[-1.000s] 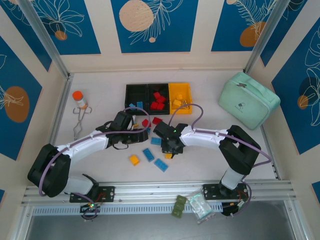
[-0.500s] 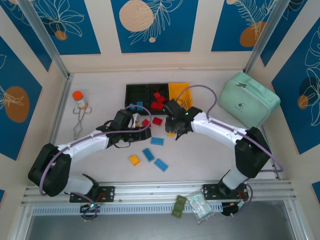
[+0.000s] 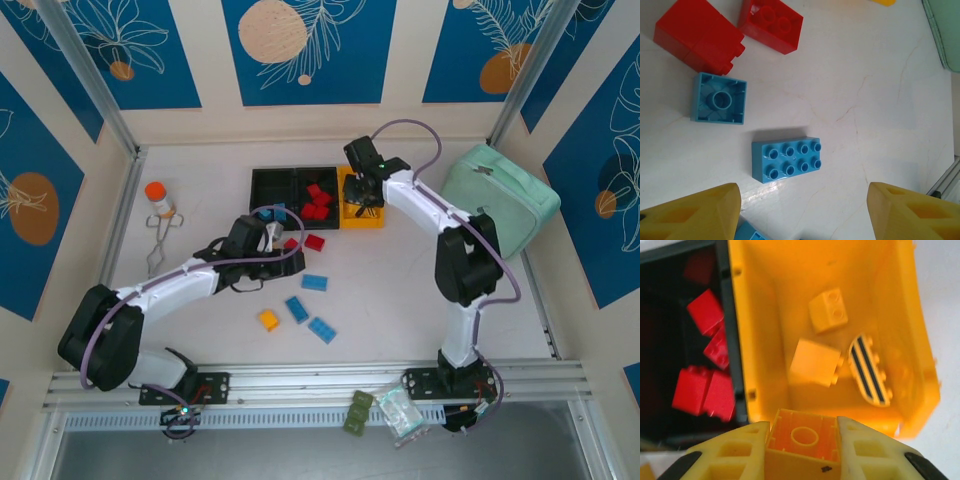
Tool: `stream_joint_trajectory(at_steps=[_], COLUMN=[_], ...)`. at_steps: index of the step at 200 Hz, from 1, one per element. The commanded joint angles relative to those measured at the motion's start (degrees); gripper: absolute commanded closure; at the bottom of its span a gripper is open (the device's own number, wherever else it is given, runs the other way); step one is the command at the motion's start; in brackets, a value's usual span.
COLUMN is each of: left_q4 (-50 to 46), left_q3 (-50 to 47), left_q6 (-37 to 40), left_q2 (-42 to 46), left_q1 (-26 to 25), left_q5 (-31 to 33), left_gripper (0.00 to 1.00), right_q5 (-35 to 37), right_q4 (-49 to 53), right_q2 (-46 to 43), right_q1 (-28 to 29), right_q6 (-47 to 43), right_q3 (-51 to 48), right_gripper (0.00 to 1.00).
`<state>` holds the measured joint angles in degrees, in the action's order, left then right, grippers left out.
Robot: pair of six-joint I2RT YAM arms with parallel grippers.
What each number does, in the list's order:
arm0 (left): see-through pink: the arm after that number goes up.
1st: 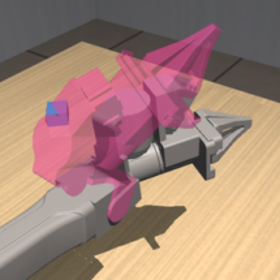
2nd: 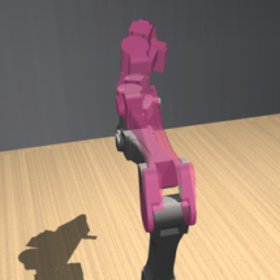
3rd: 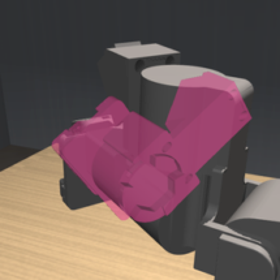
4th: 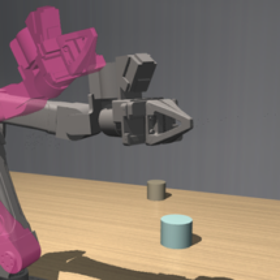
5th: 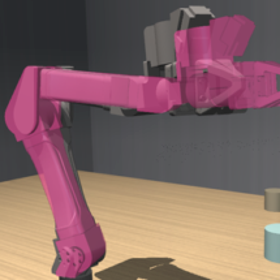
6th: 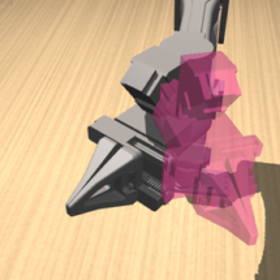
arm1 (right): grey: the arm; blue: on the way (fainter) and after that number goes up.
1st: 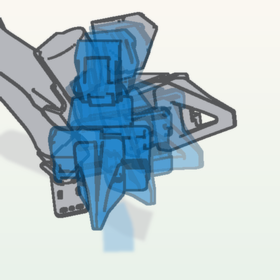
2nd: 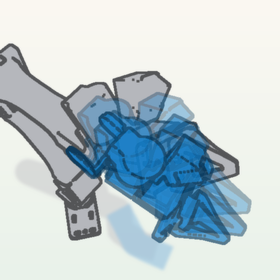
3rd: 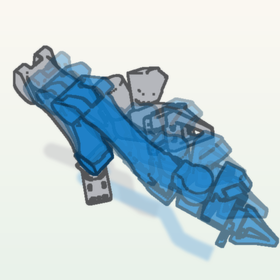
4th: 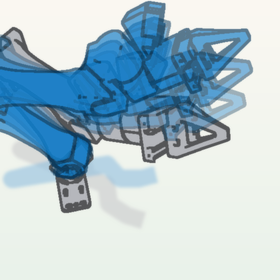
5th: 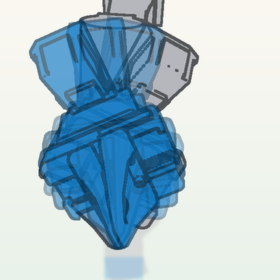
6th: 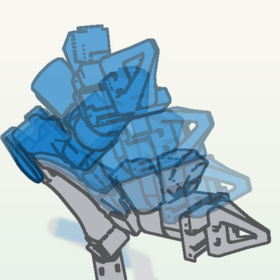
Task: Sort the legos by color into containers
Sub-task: Place the lego in the container.
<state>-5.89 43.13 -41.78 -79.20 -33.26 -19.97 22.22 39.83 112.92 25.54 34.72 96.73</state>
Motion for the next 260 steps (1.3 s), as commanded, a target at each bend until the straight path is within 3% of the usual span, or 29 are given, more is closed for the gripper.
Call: stream_joint_trajectory(at_steps=[1, 95, 148, 177, 221, 260], left_q4=[-0.1, -3.9, -5.6, -7.5, -13.1, -22.3], left_q3=[1.5, 0.6, -0.3, -0.5, -0.8, 0.4], left_q6=[-0.3, 0.4, 0.3, 0.5, 0.5, 1.1], left_q2=[0.6, 3.6, 5.6, 6.9, 9.8, 10.8], left_q1=[-0.1, -0.1, -0.1, -0.1, -0.1, -0.1], left_q5=[-1.0, 1.8, 3.3, 5.3, 9.5, 11.9], left_gripper=[0.33, 0.33, 0.33, 0.33, 0.33, 0.33], right_q5=[0.4, -4.3, -3.0, -2.2, -4.9, -8.1], right_q4=[2.9, 9.1, 11.6, 9.8, -1.1, -4.9], right_q2=[4.2, 22.1, 22.6, 16.8, -1.4, -14.0], right_q1=[-1.2, -4.4, -4.1, -3.6, -1.3, 2.3], right_q6=[-1.9, -2.3, -2.4, -2.6, -2.5, -2.0], right_q3=[6.6, 29.4, 32.6, 26.7, 4.4, -10.4], right_gripper=[0.76, 0.70, 0.51, 0.50, 0.50, 0.50])
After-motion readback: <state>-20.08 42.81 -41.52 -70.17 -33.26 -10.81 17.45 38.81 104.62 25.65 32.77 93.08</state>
